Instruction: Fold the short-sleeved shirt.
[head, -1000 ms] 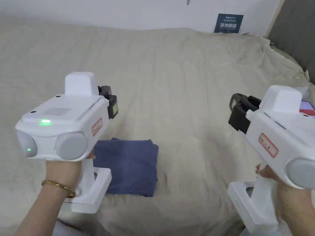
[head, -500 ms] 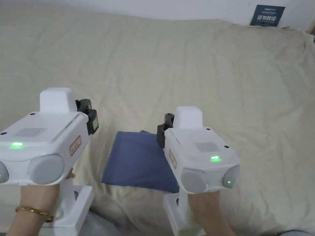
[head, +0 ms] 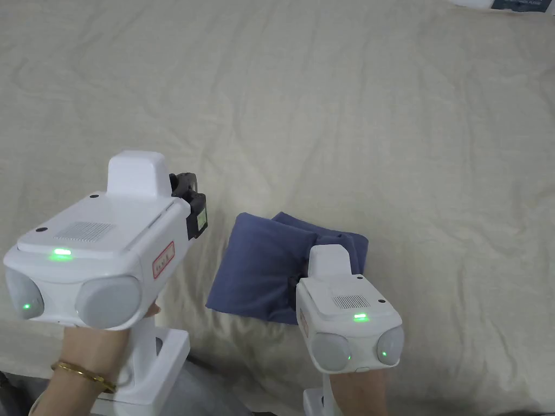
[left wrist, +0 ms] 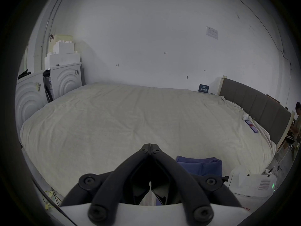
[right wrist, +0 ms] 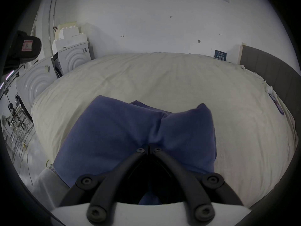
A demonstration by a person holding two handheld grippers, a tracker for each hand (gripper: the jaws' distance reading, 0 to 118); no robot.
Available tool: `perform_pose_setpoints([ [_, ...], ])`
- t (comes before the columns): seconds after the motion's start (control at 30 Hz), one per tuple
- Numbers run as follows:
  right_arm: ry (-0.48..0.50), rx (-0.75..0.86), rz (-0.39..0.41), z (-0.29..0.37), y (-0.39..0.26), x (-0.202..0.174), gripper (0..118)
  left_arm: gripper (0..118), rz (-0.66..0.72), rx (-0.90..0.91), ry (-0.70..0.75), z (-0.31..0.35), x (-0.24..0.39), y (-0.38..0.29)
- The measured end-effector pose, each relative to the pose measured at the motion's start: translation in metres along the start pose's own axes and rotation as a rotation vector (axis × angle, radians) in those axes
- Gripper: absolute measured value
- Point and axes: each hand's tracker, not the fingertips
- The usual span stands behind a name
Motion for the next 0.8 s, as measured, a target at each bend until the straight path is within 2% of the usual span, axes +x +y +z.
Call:
perform_pose_setpoints([
  [0.07, 0.005, 0.001, -0.006, 0.0, -0.001, 0.002, 0, 29, 0.031, -0.053, -0.054, -0.008, -0.006, 0.004],
  [0.2, 0.022, -0.016, -0.041, 0.0, 0.004, 0.006, 0, 111, 0.126, -0.211, -0.226, -0.039, -0.028, 0.014],
  [0.23, 0.025, -0.019, -0.045, 0.0, 0.004, 0.006, 0, 118, 0.14, -0.249, -0.262, -0.048, -0.032, 0.014],
  [0.37, 0.043, -0.027, -0.06, 0.0, 0.006, 0.009, 0, 118, 0.214, -0.449, -0.438, -0.086, -0.049, 0.007],
  [0.47, 0.052, -0.032, -0.063, 0.0, 0.007, 0.01, 0, 118, 0.353, -0.609, -0.568, -0.116, -0.062, -0.011],
  [0.53, 0.057, -0.033, -0.064, 0.0, 0.006, 0.012, 0, 118, 0.425, -0.709, -0.599, -0.134, -0.068, -0.024],
  [0.57, 0.059, -0.033, -0.066, 0.0, 0.006, 0.013, 0, 116, 0.437, -0.749, -0.61, -0.141, -0.07, -0.031],
  [0.7, 0.069, -0.032, -0.076, 0.0, 0.005, 0.015, 0, 91, 0.477, -0.807, -0.613, -0.155, -0.072, -0.047],
  [0.8, 0.073, -0.03, -0.081, 0.0, 0.004, 0.016, 0, 90, 0.538, -0.794, -0.705, -0.16, -0.074, -0.052],
])
